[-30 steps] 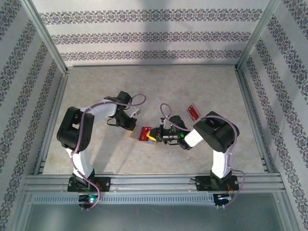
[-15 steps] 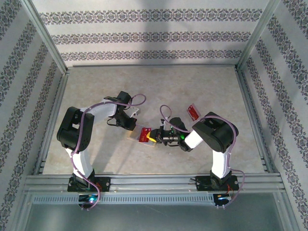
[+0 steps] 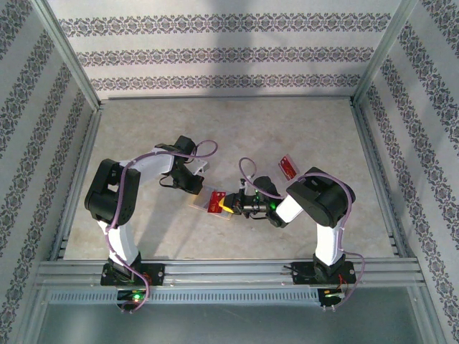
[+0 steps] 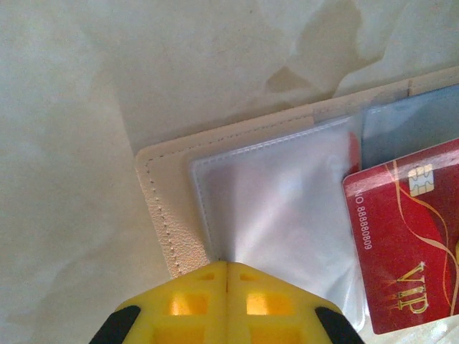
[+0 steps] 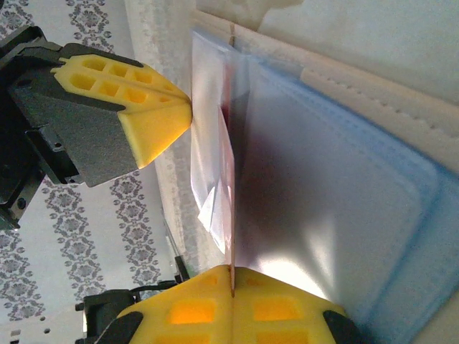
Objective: Put the credit cards into the card holder
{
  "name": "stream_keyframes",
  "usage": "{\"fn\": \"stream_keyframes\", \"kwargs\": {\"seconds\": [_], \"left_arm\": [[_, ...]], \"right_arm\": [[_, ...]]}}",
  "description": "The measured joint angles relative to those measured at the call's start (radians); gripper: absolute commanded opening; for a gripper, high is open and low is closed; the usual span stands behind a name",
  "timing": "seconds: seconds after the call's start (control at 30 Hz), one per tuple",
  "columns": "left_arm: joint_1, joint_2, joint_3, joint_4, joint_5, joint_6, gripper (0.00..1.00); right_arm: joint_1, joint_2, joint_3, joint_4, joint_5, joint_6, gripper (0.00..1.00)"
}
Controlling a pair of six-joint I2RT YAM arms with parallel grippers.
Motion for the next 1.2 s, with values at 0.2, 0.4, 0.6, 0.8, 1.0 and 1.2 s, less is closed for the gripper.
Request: {"fn": "stream_keyframes", "kwargs": {"seconds": [0.2, 0.4, 0.6, 0.8, 1.0, 1.2], "left_arm": [[-0.003, 0.0, 0.0, 0.0, -0.001, 0.0, 0.0], [-0.005, 0.0, 0.001, 0.0, -0.004, 0.0, 0.0], [-0.005, 0.0, 0.001, 0.0, -0.004, 0.001, 0.0], [-0.005, 0.0, 0.001, 0.0, -0.004, 0.001, 0.0], [-0.005, -0.003, 0.0, 0.0, -0.004, 0.001, 0.0], [-0.006, -0.007, -0.005, 0.001, -0.005, 0.0, 0.0]], "right_arm": [[0.009, -0.01, -0.016, 0.005, -0.001, 0.0, 0.0], [0.009, -0.01, -0.016, 0.005, -0.001, 0.0, 0.0], [0.008, -0.01, -0.016, 0.006, -0.001, 0.001, 0.0], [0.008, -0.005, -0.006, 0.005, 0.017, 0.008, 0.0], [-0.003, -0.003, -0.002, 0.008, 0.046, 0.018, 0.0], [-0.002, -0.003, -0.003, 0.015, 0.066, 0.034, 0.0]]}}
